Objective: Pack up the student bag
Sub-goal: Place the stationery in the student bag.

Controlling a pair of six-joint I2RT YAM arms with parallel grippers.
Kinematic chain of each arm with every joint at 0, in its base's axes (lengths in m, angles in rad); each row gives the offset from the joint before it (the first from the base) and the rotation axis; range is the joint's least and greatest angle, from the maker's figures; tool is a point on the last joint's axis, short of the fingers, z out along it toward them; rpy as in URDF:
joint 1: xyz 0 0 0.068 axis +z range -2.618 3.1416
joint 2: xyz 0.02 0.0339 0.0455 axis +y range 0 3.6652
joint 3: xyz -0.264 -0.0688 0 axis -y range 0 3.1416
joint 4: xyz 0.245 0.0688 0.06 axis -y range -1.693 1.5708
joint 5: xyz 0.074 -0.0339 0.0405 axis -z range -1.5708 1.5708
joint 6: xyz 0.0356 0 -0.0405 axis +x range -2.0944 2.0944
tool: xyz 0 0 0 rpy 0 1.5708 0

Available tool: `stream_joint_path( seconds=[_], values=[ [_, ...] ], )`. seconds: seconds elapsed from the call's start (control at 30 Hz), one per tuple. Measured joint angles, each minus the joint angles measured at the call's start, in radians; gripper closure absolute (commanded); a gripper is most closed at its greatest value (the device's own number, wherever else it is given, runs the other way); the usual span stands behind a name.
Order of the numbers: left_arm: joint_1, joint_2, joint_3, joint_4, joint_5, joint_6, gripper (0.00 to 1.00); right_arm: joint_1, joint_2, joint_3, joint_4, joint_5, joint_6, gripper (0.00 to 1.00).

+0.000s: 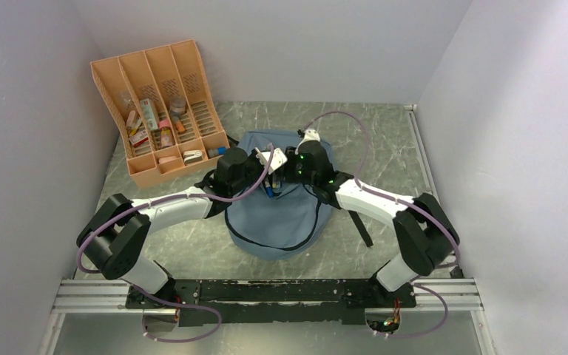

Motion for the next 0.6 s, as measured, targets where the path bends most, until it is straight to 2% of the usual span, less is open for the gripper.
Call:
stream_joint_path(
  seconds=[0.2,0.37,0.6],
  values=[
    [-0.005,0.0,0.0,0.0,0.0,0.004,0.95,-0.004,-0.167,-0.108,0.003,-0.022,-0.027,0.67],
    [-0.006,0.0,0.0,-0.002,0.0,0.009,0.95,-0.004,-0.277,-0.176,0.006,-0.05,-0.061,0.74],
    [-0.007,0.0,0.0,-0.002,0.0,0.012,0.95,0.008,-0.22,-0.179,0.048,-0.155,-0.072,0.8]
  ],
)
